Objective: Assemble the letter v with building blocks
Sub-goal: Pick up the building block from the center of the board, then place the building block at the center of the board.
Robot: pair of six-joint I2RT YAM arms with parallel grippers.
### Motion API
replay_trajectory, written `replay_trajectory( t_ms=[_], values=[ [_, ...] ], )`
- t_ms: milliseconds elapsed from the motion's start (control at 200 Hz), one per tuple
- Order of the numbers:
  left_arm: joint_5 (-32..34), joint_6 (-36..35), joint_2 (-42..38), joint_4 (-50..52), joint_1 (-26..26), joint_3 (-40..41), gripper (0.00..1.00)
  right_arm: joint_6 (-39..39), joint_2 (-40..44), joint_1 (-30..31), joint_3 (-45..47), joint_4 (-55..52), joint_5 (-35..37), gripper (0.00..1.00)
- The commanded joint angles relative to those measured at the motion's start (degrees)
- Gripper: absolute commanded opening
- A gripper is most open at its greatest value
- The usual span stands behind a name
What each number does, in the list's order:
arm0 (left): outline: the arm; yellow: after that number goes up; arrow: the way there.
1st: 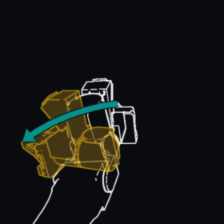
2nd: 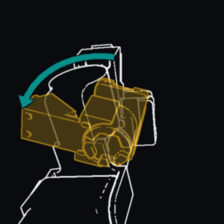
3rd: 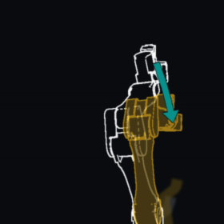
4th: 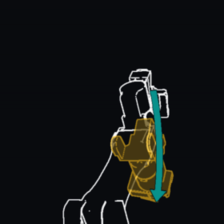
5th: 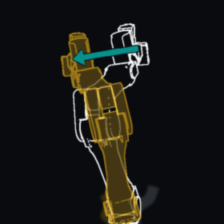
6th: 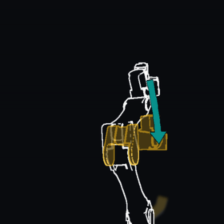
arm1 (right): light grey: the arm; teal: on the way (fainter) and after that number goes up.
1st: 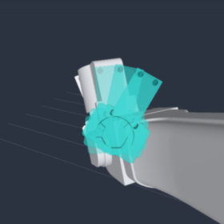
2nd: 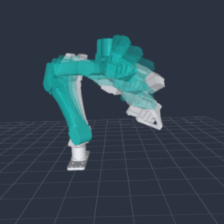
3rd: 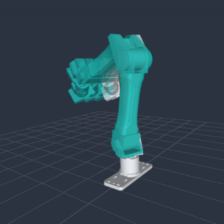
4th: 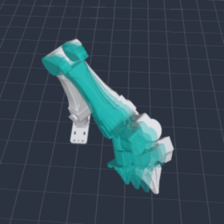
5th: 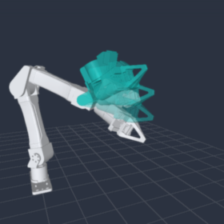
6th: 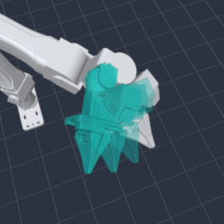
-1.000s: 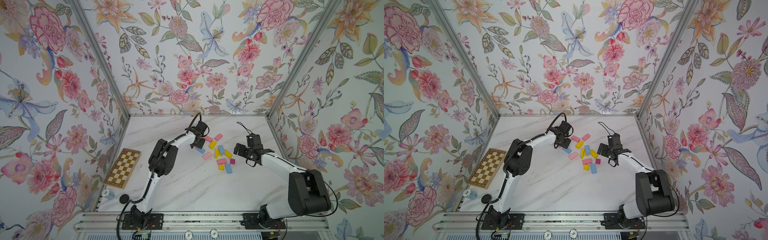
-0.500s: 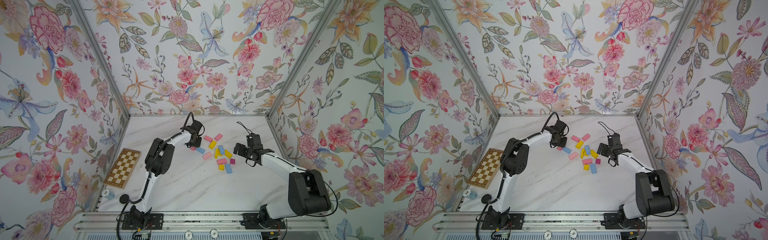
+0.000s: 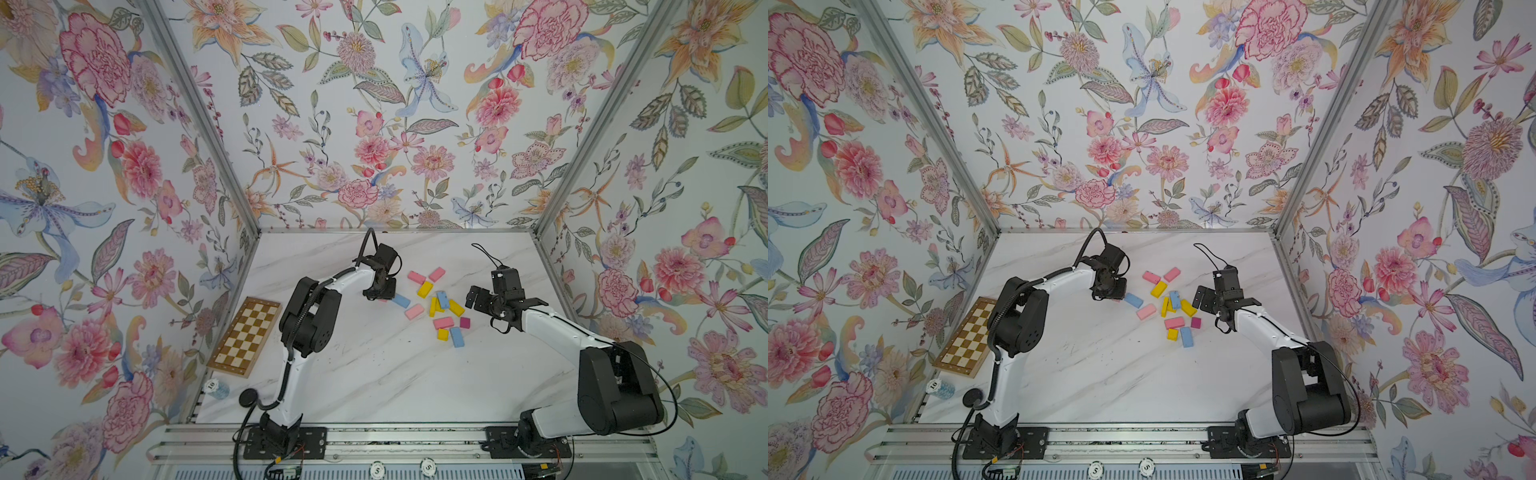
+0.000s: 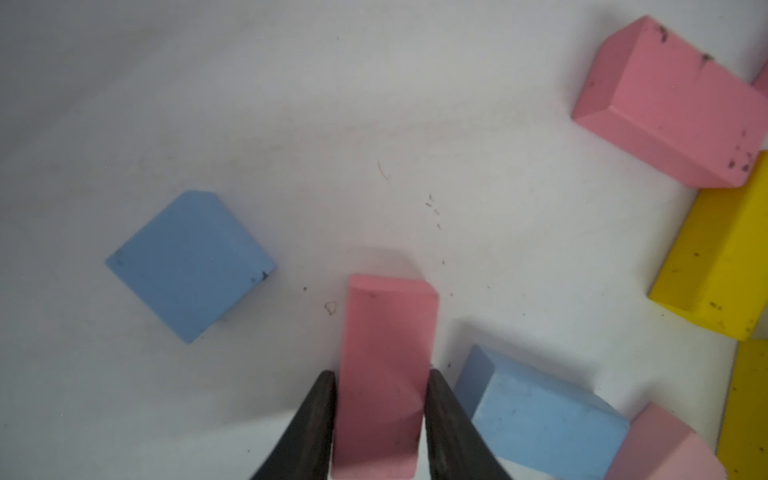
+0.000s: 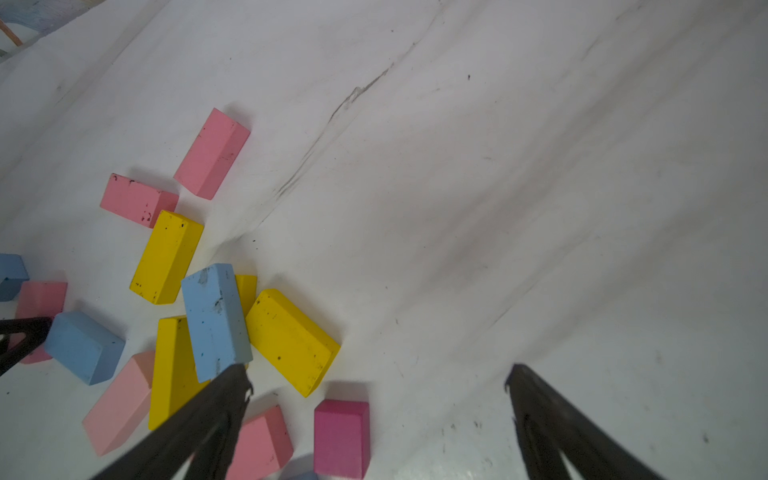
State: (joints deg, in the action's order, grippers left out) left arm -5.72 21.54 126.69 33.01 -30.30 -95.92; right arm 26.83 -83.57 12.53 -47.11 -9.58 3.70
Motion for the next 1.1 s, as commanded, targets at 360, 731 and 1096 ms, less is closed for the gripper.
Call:
replay_trajectory(
  t_ms=[360,731,1096],
  values=[
    [-1.4,12.8,-15.2,-11.4,5.2,14.5,0.11,-3.9,0.6,5.7,-5.1,-2.9,6.8,0.99],
    [2.3,20.4,-21.6,-17.4,21.5,26.6,0.12,-7.8,-9.6,14.2,-15.9,-4.7,7.8,0.99],
    [6.3,23.6,-17.0,-19.4,25.0,27.2,0.13,-8.6,-15.2,17.7,-20.5,-6.6,6.2,0.99]
  ],
)
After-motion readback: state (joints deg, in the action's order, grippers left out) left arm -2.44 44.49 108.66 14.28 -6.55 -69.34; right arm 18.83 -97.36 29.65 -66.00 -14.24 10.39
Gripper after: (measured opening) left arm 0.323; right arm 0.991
